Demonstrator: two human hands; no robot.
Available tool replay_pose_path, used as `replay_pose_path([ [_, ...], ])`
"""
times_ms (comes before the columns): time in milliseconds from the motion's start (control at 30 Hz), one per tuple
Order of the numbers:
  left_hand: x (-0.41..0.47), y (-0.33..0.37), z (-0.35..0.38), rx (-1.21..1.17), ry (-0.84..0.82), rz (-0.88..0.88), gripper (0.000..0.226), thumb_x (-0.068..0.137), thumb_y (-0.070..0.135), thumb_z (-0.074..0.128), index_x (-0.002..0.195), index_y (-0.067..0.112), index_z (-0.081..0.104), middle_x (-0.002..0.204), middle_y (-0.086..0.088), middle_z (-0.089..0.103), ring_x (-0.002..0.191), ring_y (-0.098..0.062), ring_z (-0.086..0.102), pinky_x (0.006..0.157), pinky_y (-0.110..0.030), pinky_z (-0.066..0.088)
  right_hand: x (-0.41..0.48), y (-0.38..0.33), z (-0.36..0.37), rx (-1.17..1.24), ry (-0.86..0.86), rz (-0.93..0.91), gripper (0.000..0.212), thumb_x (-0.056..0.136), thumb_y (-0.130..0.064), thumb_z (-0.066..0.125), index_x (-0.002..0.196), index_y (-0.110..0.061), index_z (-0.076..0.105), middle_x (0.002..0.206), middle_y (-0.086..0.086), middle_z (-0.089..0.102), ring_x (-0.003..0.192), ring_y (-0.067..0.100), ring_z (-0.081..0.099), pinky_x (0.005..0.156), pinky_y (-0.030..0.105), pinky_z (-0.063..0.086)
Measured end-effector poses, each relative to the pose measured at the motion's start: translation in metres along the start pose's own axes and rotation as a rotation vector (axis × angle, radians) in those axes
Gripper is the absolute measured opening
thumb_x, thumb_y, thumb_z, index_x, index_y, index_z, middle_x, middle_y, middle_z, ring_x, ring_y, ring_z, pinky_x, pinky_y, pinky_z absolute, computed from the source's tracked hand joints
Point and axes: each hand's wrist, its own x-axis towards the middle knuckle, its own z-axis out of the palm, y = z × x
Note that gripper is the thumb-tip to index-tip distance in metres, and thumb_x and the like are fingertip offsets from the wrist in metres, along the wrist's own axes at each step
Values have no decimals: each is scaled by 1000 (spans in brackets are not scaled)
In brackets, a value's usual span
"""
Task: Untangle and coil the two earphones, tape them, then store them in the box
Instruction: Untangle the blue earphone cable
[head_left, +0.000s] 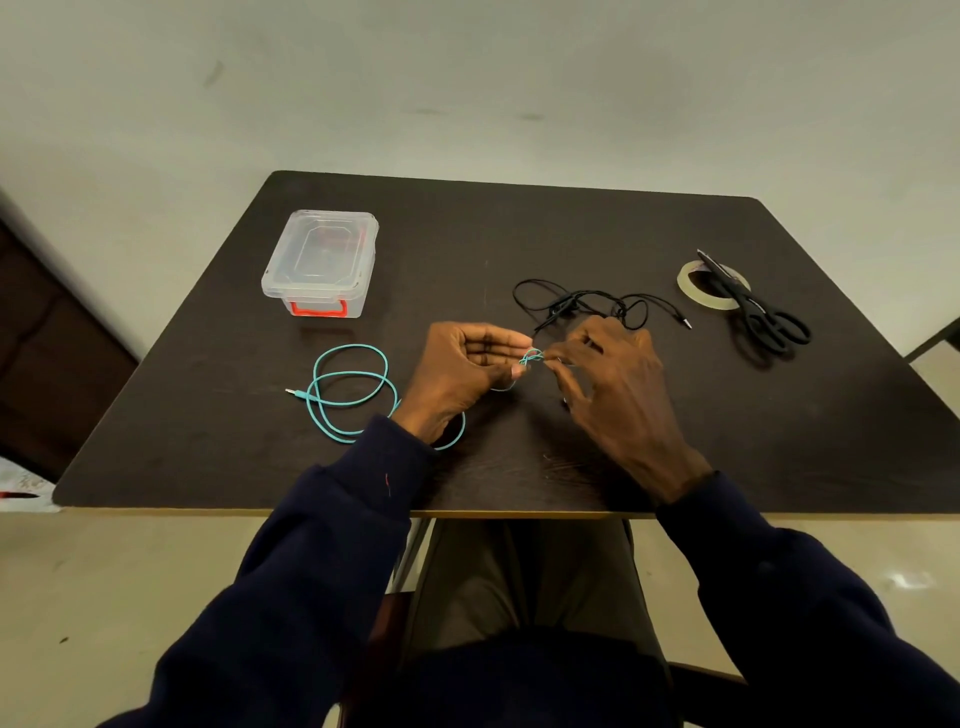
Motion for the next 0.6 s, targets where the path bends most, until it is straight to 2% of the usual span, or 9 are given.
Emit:
replay_pose_path([
  [100,1,-2,-1,8,-8,-22,26,80,-10,76,104,0,74,97,-13,78,90,-22,76,84,-29,61,5,1,-2,-26,13,-32,20,88,-19,69,107,-11,71,100,13,61,87,30,57,73,36,34],
  [200,1,-2,-2,28,-29,-22,23,85,-7,73,107,-3,73,99,-15,78,91,-25,77,88,-32,61,10,4,-3,-117,-35,-84,22,90,-20,61,110,-15,69,104,14,59,92,32,55,71,41,39],
  [300,1,-1,-3,56,-45,-16,21,89,-7,69,109,-3,72,101,-14,77,92,-25,76,89,-33,60,14,5,-4,-137,-65,-89,24,86,-19,65,109,-16,69,104,16,58,92,34,56,70,44,43],
  [367,1,0,-3,67,-47,-15,20,90,-8,67,108,-3,73,101,-14,77,91,-24,77,87,-32,61,17,5,-5,-100,-94,-69,26,84,-22,65,109,-17,69,105,16,58,93,34,56,71,43,43],
  [533,-1,1,-2,73,-48,16,17,89,-7,68,103,1,74,98,-9,78,88,-20,77,80,-24,60,19,5,-4,114,-225,31,33,94,-38,50,116,-19,68,112,11,55,102,26,50,79,39,42],
  [600,-1,1,-2,65,-30,16,16,89,-7,69,103,-2,74,97,-11,78,88,-22,77,81,-26,61,20,6,0,202,-263,76,28,96,-32,55,116,-19,68,112,7,54,104,21,47,82,36,42],
])
